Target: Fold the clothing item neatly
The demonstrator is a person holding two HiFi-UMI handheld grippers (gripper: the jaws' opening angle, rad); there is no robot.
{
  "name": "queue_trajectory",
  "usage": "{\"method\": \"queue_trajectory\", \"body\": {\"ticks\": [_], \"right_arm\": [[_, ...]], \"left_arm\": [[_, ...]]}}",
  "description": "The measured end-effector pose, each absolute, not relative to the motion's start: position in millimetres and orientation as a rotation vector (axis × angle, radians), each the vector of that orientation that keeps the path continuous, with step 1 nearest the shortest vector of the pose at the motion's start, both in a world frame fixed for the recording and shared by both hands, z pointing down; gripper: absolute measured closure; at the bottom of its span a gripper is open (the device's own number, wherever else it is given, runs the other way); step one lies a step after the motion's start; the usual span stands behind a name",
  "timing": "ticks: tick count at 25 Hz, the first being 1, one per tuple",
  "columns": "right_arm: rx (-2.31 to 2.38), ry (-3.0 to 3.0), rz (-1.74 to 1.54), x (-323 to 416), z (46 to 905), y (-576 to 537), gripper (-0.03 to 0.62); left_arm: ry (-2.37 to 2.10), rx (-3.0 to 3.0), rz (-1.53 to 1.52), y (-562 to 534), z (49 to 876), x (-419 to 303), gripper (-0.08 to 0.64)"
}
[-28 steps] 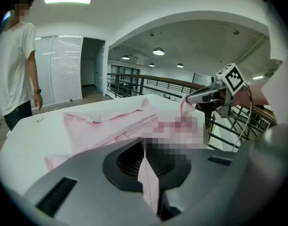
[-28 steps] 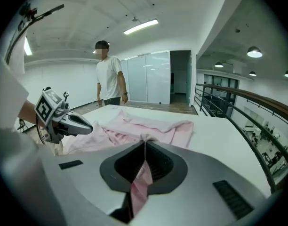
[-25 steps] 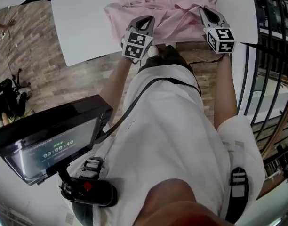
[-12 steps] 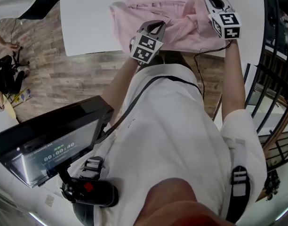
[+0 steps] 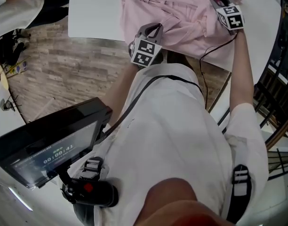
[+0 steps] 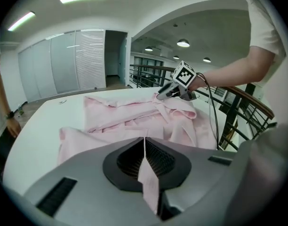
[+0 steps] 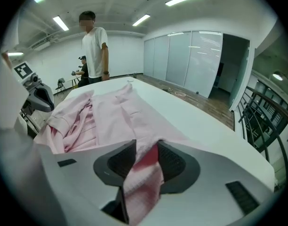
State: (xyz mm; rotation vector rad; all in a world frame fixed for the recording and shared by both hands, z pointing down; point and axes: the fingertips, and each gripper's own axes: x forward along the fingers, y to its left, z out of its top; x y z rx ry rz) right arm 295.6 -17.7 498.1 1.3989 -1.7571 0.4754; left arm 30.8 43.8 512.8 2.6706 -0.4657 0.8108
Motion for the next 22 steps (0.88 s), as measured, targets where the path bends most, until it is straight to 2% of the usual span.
{"method": "queue_trajectory", "body": {"ticks": [2, 3, 11, 17, 22], "right_arm": [[1.358, -1.750, 0.525, 294, 509, -11, 0.375], [1.348, -1.741, 0.533, 294, 510, -8, 0.351], [1.474, -1.768, 0.477, 303, 462, 7, 0.348], [1.299, -2.084, 0.429, 189, 448, 15, 0.350], [0.958, -2.257, 0.481, 75, 481, 47, 0.350]], "left_arm": [[-0.510, 2.645, 0.817, 40, 515, 20, 0.557], [-0.530, 2.637, 0.818, 38, 514, 14, 0.557], [-0.676, 2.576, 0.819, 11, 520, -24, 0.556], [-0.772, 2.501, 0.855, -4, 539, -52, 0.555], [-0.815, 2.437, 0.891, -4, 558, -70, 0.555]]}}
